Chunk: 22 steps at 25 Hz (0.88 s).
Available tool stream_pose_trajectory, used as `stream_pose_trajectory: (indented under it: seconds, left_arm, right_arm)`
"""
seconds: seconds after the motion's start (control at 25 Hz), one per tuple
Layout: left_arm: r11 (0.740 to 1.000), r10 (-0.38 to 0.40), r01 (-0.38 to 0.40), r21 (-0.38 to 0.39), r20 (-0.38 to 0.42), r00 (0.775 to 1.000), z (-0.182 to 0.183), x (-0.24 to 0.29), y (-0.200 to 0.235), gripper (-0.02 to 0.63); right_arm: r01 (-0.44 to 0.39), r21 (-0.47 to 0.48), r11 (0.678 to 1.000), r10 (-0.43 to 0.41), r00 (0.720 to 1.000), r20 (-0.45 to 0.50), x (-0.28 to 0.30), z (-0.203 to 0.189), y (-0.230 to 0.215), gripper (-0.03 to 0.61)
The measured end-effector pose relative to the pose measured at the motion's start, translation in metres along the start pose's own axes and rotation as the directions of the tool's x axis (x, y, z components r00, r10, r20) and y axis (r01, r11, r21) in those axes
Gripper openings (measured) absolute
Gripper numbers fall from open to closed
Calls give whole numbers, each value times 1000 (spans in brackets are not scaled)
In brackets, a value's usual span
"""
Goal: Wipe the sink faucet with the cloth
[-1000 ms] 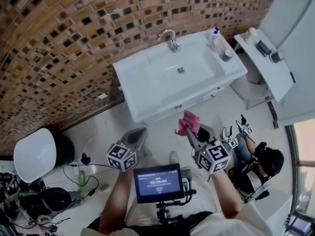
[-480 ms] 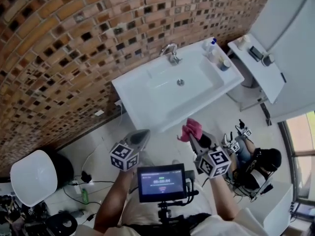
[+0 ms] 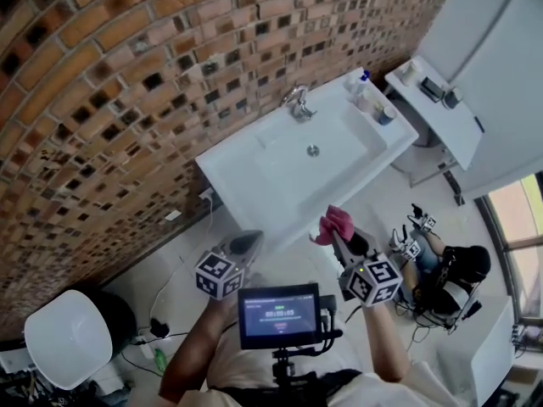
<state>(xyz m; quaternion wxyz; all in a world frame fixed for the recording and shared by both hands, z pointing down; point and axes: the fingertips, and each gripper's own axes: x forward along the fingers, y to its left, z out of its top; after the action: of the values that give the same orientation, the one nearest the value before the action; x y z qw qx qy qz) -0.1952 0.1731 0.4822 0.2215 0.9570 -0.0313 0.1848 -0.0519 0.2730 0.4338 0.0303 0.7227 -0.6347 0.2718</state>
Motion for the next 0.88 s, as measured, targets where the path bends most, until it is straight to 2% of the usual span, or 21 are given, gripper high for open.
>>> stream_pose_trajectory:
  seconds: [0.24,0.52,0.88]
  left_arm:
    - [999,-43,43,19,1,999,4,-6,20,-8]
    - [998,-63,63,-7,17,998,11,1,33,-8]
    - [1000,-11,11,-28,-23,1000,16,23,49,-8]
  right_arm:
    - [56,7,998,-56,998,9,9,0,12,115]
    - [75,-28,997,-75,997,-1,19,14,14,115]
    - [38,-23,999,-38,999,-2,55,35,-23,115]
